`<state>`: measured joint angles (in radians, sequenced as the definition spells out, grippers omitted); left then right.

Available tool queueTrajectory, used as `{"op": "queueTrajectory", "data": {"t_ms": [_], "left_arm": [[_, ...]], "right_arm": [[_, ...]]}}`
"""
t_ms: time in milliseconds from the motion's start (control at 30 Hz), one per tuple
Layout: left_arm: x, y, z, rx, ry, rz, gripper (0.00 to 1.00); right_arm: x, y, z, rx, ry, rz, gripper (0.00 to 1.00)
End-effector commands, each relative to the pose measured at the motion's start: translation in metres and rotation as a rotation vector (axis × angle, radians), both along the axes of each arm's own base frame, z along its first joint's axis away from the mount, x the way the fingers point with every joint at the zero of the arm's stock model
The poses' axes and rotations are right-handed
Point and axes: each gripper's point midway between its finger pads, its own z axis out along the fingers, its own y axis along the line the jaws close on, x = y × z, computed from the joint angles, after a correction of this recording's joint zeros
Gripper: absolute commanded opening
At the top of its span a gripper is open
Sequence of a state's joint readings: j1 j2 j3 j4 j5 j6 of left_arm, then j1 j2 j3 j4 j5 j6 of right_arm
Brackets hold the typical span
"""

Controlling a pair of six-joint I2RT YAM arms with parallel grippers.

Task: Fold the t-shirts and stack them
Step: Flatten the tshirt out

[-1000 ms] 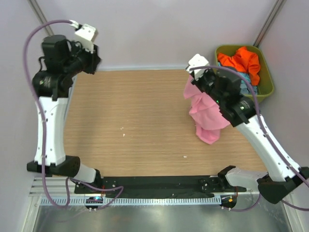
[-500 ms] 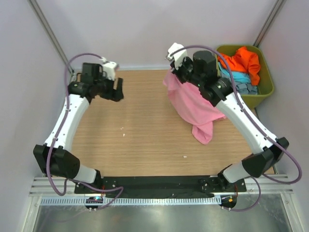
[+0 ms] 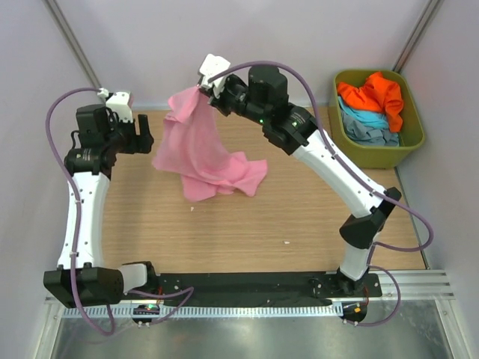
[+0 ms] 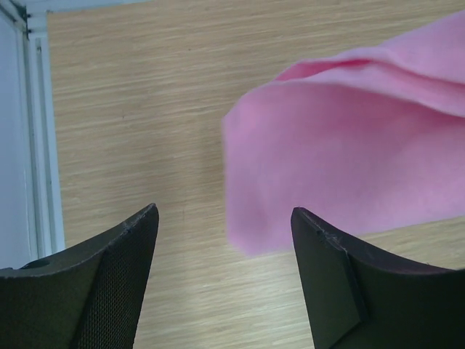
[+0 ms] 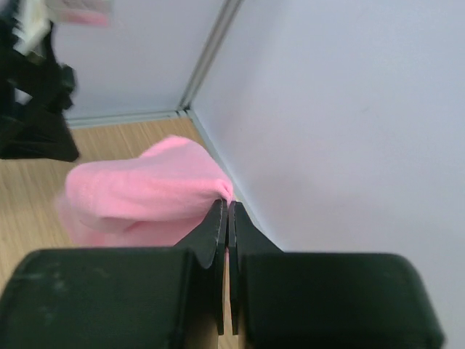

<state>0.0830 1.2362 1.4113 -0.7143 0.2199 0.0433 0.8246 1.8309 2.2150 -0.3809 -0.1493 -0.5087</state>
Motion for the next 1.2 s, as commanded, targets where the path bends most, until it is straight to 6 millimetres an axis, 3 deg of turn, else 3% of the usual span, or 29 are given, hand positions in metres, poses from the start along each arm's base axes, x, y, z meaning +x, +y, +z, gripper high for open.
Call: {"op": "queueTrajectory", "data": {"t_ms": [0,100,133,167,200,300,400,533,633,767,867,1033,1167], "left_arm": [[-0.011,-0.020,0.013,-0.005,-0.051,-0.123,0.74],[-0.016,-0.029,-0.005,-0.033,0.009,-0.162,0.72],[-0.017,-0.031,-0.010,-0.036,0.023,-0.179,0.73],[-0.017,-0.034,-0.017,-0.038,0.048,-0.194,0.72],[-0.015,-0.039,-0.024,-0.053,0.082,-0.219,0.72],[-0.021,-0.050,-0.044,-0.073,0.178,-0.284,0.70],[-0.030,-0.061,-0.071,-0.086,0.289,-0.361,0.70],[-0.051,-0.070,-0.111,-0.118,0.457,-0.431,0.69],[-0.061,-0.075,-0.132,-0.151,0.551,-0.465,0.69],[-0.076,-0.105,-0.151,-0.157,0.669,-0.580,0.68],[-0.083,-0.114,-0.163,-0.164,0.736,-0.608,0.64],[-0.069,-0.110,-0.178,-0.152,0.760,-0.560,0.62],[-0.060,-0.093,-0.179,-0.144,0.740,-0.480,0.62]], "right_arm": [[0.028,-0.051,0.010,0.045,-0.066,-0.166,0.01],[0.064,-0.095,-0.026,0.019,0.009,-0.297,0.01],[0.075,-0.107,-0.051,-0.012,0.051,-0.330,0.01],[0.088,-0.125,-0.063,-0.022,0.072,-0.374,0.01],[0.096,-0.134,-0.086,-0.056,0.102,-0.398,0.01],[0.111,-0.160,-0.121,-0.117,0.141,-0.458,0.01],[0.111,-0.171,-0.177,-0.206,0.231,-0.462,0.01],[0.104,-0.173,-0.207,-0.243,0.277,-0.451,0.01],[0.102,-0.175,-0.212,-0.245,0.294,-0.453,0.01],[0.099,-0.174,-0.212,-0.246,0.295,-0.448,0.01],[0.099,-0.174,-0.213,-0.246,0.297,-0.448,0.01],[0.096,-0.175,-0.213,-0.250,0.301,-0.443,0.01],[0.094,-0.177,-0.212,-0.260,0.294,-0.442,0.01]]}}
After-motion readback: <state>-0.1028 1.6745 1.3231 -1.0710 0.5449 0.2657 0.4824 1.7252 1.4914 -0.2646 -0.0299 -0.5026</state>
